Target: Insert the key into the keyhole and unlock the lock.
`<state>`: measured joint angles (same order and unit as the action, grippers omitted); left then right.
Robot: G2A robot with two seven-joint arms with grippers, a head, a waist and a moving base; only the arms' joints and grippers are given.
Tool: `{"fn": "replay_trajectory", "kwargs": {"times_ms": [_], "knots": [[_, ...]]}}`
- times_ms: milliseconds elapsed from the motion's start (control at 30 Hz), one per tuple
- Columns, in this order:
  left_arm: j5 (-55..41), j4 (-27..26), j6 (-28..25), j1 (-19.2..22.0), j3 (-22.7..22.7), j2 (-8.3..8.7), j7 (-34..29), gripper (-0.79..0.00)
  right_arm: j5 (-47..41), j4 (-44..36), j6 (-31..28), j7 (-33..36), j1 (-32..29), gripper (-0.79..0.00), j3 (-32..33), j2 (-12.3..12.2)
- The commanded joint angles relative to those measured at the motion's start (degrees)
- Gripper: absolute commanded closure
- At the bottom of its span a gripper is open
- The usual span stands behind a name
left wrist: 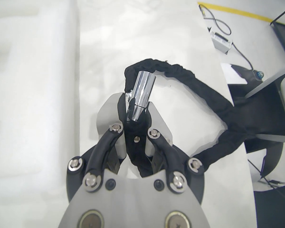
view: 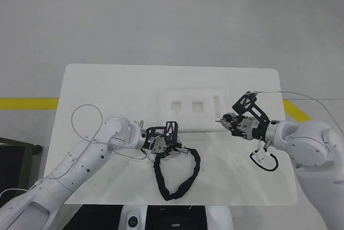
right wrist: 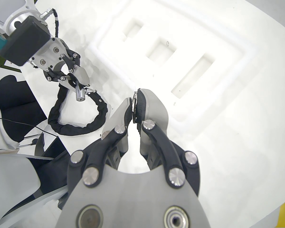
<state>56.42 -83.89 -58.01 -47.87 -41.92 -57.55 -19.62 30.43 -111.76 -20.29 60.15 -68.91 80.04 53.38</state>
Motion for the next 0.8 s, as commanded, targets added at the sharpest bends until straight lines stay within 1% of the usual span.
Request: {"fn": "replay_trajectory", "kwargs": {"times_ms": [0,133,200,367,467,567,767], "knots": [[-0.80,0.12,0.01,-0.91,-0.76,0.60,2.28,0.000,0.00,0.00,0.00,0.00,0.00,0.000,0.00,0.00],[-1.79,0.79,0.01,-2.76,-2.37,1.80,8.09,0.000,0.00,0.00,0.00,0.00,0.00,0.000,0.00,0.00],[-1.57,0.60,0.01,-3.82,-3.04,2.42,12.11,0.000,0.00,0.00,0.00,0.00,0.00,0.000,0.00,0.00],[3.77,-0.01,0.01,-5.83,-4.57,4.07,21.48,0.000,-1.18,-0.31,-1.07,-1.71,-0.94,0.000,-0.57,0.00],[8.21,-0.41,0.01,-7.39,-5.90,4.91,29.53,0.000,-3.55,-0.69,-2.37,-1.66,-0.99,0.000,-0.70,-0.07],[14.04,0.28,0.01,-8.74,-7.81,5.55,38.14,0.000,-5.67,-1.56,-3.61,-1.12,-0.93,0.000,-0.88,-0.17],[23.51,3.08,1.92,-10.88,-9.76,5.83,55.62,0.000,-8.33,-4.20,-5.42,0.02,-0.78,0.000,-1.95,-0.35]]}}
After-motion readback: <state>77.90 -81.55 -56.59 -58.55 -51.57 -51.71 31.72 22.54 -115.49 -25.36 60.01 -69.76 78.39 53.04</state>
